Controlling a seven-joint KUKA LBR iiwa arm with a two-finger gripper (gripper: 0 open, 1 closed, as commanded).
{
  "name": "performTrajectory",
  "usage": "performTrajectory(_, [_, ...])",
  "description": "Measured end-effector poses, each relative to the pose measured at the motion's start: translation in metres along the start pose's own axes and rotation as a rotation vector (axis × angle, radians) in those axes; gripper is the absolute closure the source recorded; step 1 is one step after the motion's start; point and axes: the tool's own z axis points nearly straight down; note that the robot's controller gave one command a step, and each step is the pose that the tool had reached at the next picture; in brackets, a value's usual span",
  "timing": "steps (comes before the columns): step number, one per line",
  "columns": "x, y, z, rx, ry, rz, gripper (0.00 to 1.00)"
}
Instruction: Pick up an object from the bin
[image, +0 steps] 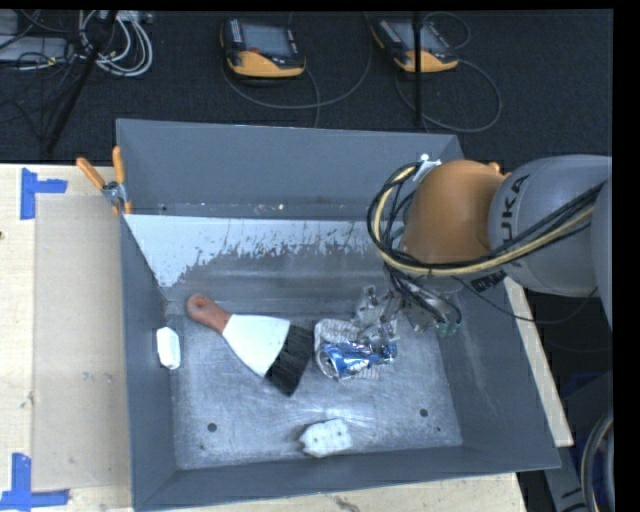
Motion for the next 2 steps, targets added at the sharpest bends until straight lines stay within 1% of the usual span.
performTrajectory(1, [0.001, 0.001, -0.010, -0.002, 0.003, 0.000, 1.00])
performTrajectory(2, [0.001, 0.001, -0.030, -0.002, 0.001, 0.000, 1.00])
